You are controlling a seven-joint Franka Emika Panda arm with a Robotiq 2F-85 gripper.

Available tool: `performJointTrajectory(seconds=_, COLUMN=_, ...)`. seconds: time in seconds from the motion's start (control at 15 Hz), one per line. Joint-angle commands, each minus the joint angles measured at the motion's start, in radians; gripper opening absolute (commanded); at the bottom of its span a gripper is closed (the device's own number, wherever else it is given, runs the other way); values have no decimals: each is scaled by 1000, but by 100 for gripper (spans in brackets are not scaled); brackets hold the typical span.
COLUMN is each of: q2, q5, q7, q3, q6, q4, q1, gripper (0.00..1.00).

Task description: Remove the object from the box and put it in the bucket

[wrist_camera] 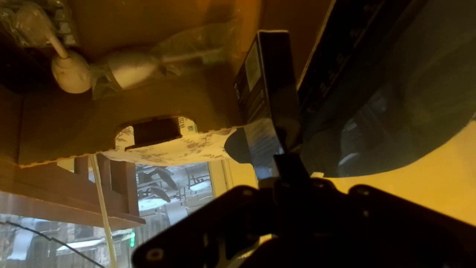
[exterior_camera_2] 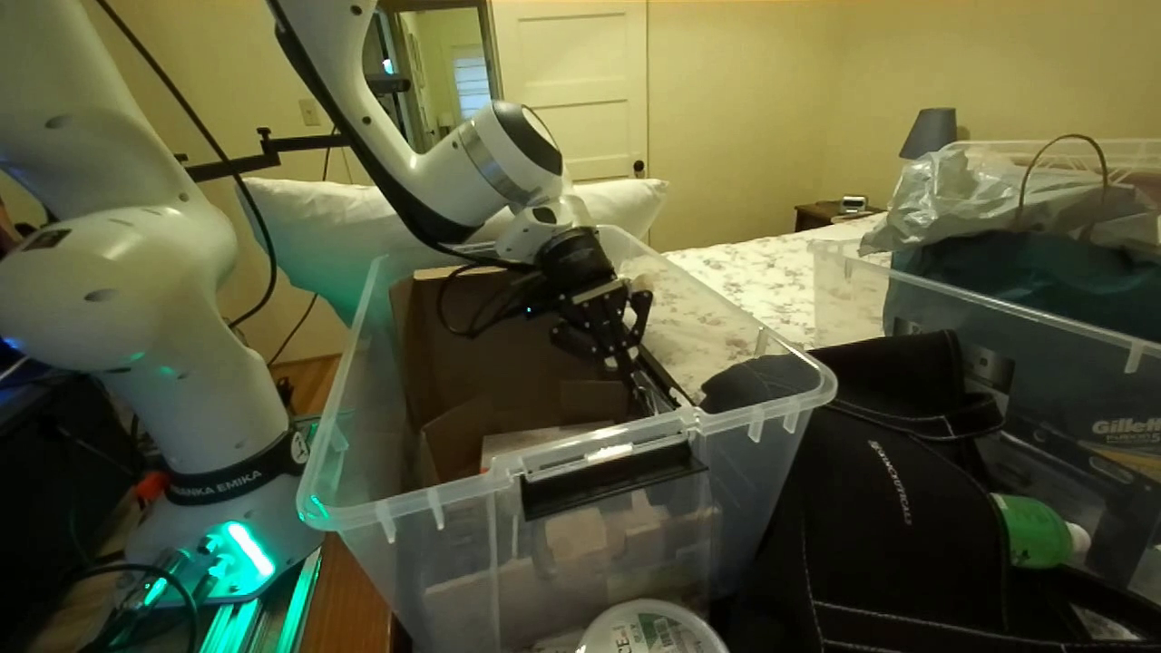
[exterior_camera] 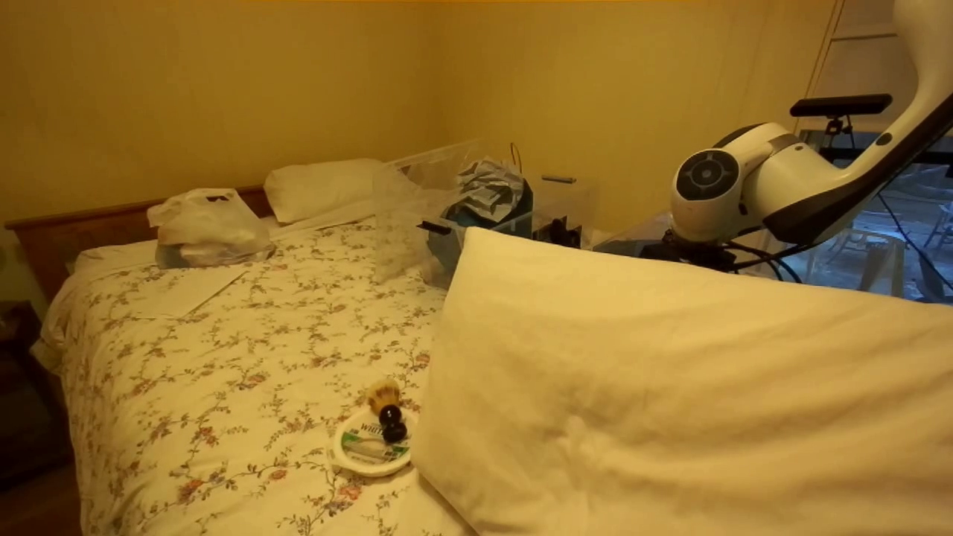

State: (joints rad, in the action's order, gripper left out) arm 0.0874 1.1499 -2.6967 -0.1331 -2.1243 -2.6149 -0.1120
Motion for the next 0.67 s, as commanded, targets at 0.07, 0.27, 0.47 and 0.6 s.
performJointTrajectory(seconds=0.07, q2=-46, q5=13, q7=-27, q3=-1, q6=22, q4=7, q1=-4, gripper=29)
performJointTrajectory(seconds=0.27, q2=-41, q5=18, q7=-28, q3=1, q6=41, q4=7, q1=-5, gripper=47)
performJointTrajectory(seconds=0.47, q2=23, q5=-6, q7=41, q3=-2, q6=17, q4=-3, q1=-12, gripper=69)
performJointTrajectory(seconds=0.6, q2=79, q5=-33, q7=123, q3=-6, q6=2, q4=-14, q1=-22, gripper=82)
